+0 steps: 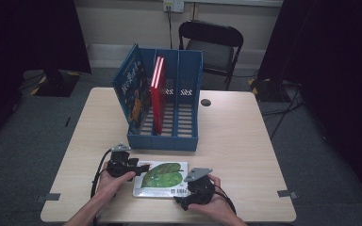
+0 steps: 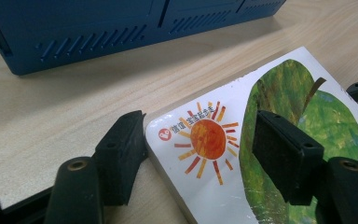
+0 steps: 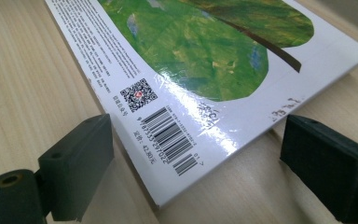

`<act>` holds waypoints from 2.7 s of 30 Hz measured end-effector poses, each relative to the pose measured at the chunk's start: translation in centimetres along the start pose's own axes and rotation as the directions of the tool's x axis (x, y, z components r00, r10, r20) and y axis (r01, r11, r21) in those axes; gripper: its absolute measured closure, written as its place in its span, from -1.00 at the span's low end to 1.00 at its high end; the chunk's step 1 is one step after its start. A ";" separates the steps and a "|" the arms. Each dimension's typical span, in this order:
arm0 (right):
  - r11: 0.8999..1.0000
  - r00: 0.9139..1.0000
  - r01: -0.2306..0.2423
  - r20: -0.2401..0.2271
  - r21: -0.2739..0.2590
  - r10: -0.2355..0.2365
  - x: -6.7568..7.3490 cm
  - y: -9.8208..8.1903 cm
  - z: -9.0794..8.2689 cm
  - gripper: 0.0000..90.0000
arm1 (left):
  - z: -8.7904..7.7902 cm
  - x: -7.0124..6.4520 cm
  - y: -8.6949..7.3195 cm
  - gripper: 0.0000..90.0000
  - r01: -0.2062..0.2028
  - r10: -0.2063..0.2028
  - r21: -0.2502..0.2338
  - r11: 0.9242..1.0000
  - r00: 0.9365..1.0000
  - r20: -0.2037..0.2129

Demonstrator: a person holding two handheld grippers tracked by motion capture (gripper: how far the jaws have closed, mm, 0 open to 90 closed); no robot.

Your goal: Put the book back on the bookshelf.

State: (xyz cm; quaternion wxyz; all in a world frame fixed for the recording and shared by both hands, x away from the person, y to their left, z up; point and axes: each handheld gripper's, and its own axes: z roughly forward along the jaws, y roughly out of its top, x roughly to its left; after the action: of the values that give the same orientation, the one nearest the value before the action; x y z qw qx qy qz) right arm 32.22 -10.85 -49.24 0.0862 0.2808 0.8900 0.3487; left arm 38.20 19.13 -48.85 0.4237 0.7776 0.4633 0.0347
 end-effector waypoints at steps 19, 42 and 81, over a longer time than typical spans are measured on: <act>0.999 0.999 0.036 0.026 0.021 -0.037 0.3 0.0 0.1 -0.85 | -1.8 -0.1 1.2 -0.21 0.047 -0.041 -0.078 0.996 0.997 0.072; 1.000 0.999 -0.005 0.032 0.003 0.005 0.5 -0.1 0.1 -0.89 | -3.0 -0.5 1.0 -0.22 0.106 -0.091 -0.101 0.989 0.986 0.140; 0.999 0.996 -0.042 0.073 -0.002 0.042 0.6 0.1 0.3 -0.85 | -3.9 -0.8 0.6 -0.14 0.143 -0.116 -0.121 0.982 0.972 0.203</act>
State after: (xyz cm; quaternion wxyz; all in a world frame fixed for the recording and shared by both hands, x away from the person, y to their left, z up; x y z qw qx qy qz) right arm 31.85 -10.33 -49.35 0.1117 0.3118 0.8801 0.3402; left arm 36.43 20.88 -45.65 0.5199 0.7149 0.4660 -0.0384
